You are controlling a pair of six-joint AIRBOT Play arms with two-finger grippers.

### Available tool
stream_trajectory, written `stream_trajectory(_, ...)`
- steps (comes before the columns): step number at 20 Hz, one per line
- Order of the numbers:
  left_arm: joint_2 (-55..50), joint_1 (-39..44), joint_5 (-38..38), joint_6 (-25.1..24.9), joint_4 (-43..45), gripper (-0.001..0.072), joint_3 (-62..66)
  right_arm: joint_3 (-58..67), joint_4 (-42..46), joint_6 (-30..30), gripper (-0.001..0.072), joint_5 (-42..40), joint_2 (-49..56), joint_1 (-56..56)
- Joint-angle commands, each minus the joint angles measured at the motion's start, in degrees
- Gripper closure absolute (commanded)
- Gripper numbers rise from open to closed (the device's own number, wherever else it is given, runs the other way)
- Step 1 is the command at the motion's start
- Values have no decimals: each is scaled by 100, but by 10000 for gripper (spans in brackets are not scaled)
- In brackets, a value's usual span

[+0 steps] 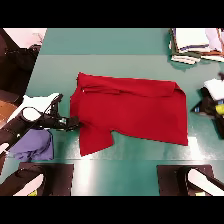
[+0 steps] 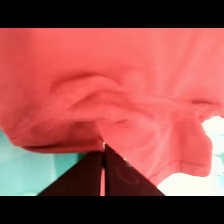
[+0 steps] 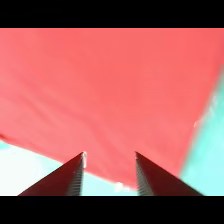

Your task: Fold the shirts.

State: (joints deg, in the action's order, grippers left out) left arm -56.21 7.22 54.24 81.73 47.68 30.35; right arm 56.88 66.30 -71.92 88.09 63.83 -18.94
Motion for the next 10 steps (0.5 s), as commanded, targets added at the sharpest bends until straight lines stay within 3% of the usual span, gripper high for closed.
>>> stream_trajectory(1, 4, 7, 70, -177, -17, 682, 133, -1512, 533, -7, 130, -76, -492, -898)
stream_trajectory(6, 4, 7, 74, -271, -15, 682, 131, -2603, 509, -2, 145, -793, -511, -1478)
stream_trajectory(7, 4, 7, 72, -271, -15, 682, 133, -2680, 415, 4, 226, -901, -511, -1423)
stream_trajectory(10, 4, 7, 70, -330, -15, 682, 131, -2732, 212, 0, 231, -1137, -511, -1152)
